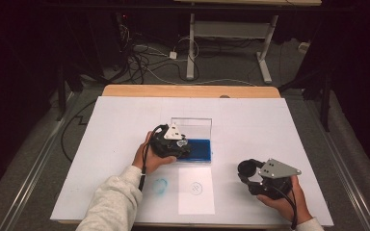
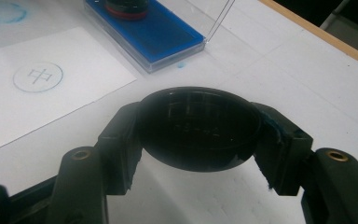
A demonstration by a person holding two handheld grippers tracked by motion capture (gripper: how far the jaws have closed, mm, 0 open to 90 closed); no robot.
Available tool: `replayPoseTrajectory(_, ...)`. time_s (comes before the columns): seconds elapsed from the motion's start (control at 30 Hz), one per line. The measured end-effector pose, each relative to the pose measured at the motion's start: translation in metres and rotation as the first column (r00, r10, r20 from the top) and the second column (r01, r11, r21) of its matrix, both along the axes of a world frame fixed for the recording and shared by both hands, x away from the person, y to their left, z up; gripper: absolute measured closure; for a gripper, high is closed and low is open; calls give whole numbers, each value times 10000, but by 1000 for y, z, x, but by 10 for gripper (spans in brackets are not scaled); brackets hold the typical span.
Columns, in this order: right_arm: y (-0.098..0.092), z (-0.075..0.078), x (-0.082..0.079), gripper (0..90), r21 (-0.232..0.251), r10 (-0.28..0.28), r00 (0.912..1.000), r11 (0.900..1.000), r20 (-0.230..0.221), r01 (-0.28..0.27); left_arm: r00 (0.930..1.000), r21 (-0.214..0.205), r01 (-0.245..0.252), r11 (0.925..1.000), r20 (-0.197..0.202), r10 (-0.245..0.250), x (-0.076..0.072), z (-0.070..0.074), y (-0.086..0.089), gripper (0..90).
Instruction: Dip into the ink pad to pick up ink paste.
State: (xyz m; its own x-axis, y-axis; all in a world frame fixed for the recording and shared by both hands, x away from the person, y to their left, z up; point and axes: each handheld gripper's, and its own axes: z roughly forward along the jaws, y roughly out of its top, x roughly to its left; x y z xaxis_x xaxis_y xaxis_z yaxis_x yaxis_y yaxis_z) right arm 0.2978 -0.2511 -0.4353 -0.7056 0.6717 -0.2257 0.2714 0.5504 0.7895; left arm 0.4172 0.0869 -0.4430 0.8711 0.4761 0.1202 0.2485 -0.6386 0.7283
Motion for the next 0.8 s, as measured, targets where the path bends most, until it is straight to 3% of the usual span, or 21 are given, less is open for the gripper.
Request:
replayPoseTrajectory(0.67, 2, 0, 0, 386, -56, 91, 10000, 9999, 2, -91, 9996, -108, -108, 9999, -248, 105, 0, -1, 0, 546)
replayPoseTrajectory(0.8, 3, -1, 0, 386, -70, 67, 10000, 10000, -1, -67, 9998, 89, -79, 9999, -185, 81, 0, 0, -2, 546)
